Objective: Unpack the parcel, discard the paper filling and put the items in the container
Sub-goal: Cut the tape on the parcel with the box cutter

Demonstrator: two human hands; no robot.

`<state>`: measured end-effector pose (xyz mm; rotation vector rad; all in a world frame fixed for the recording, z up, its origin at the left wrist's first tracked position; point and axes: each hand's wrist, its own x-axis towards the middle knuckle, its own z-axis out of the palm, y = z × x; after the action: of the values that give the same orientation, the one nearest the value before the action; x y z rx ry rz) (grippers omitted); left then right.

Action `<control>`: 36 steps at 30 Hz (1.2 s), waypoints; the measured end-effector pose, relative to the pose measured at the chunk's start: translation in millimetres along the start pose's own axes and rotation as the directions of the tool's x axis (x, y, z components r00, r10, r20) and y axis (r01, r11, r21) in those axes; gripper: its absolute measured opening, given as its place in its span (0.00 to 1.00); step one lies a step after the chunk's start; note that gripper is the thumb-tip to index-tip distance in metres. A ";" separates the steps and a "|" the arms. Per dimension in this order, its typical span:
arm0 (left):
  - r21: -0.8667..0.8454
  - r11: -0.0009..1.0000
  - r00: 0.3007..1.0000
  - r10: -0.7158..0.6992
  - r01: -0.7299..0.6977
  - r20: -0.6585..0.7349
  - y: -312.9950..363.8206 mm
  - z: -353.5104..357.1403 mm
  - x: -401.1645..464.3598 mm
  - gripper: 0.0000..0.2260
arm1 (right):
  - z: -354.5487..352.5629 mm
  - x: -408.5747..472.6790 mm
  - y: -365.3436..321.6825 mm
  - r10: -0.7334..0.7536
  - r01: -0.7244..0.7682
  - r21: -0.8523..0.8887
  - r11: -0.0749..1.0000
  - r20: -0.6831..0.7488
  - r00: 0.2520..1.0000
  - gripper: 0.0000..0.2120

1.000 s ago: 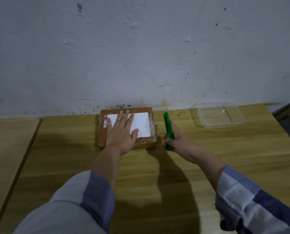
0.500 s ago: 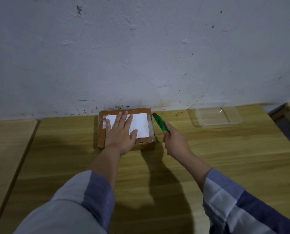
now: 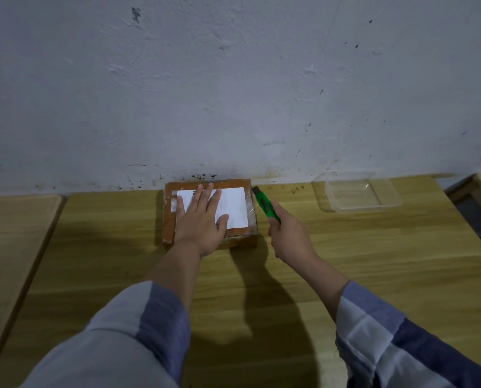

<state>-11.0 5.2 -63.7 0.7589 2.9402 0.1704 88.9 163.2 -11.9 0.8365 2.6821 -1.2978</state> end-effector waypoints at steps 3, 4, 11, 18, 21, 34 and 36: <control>0.002 1.000 1.000 -0.004 0.004 0.005 0.4 -0.7 -0.2 0.28 | -0.8 -4.0 -1.1 -0.014 0.014 -0.004 1.000 -0.013 1.000 0.23; 0.003 1.000 1.000 -0.004 0.004 0.006 0.6 -0.8 -0.3 0.28 | -1.0 -5.3 -1.5 -0.016 0.016 0.000 1.000 -0.018 1.000 0.23; -0.004 1.000 1.000 -0.006 0.006 0.011 0.8 -1.0 -0.1 0.27 | 3.0 -9.7 -4.2 -0.036 0.031 -0.117 0.993 -0.047 0.998 0.22; -0.007 1.000 1.000 -0.002 0.002 0.004 0.5 0.0 -0.1 0.27 | 4.0 -7.4 -14.2 -0.044 0.033 -0.245 0.969 -0.041 0.998 0.23; -0.005 1.000 1.000 0.002 -0.002 0.010 -0.7 0.2 0.6 0.27 | 5.0 -2.4 -24.4 -0.031 0.023 -0.287 0.958 -0.023 0.999 0.24; 0.023 0.999 0.999 -0.027 0.026 0.017 2.1 0.8 1.4 0.28 | -1.9 -1.0 -41.5 0.001 0.043 -0.391 0.919 0.112 0.994 0.28; 0.030 0.999 0.999 -0.034 0.033 0.021 2.7 0.8 1.4 0.27 | -1.1 -8.9 -38.5 -0.006 0.064 -0.440 0.896 0.132 0.991 0.30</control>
<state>-10.8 8.2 -64.2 0.7106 2.9394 0.1154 77.9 140.7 18.7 0.6237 2.7302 -0.6605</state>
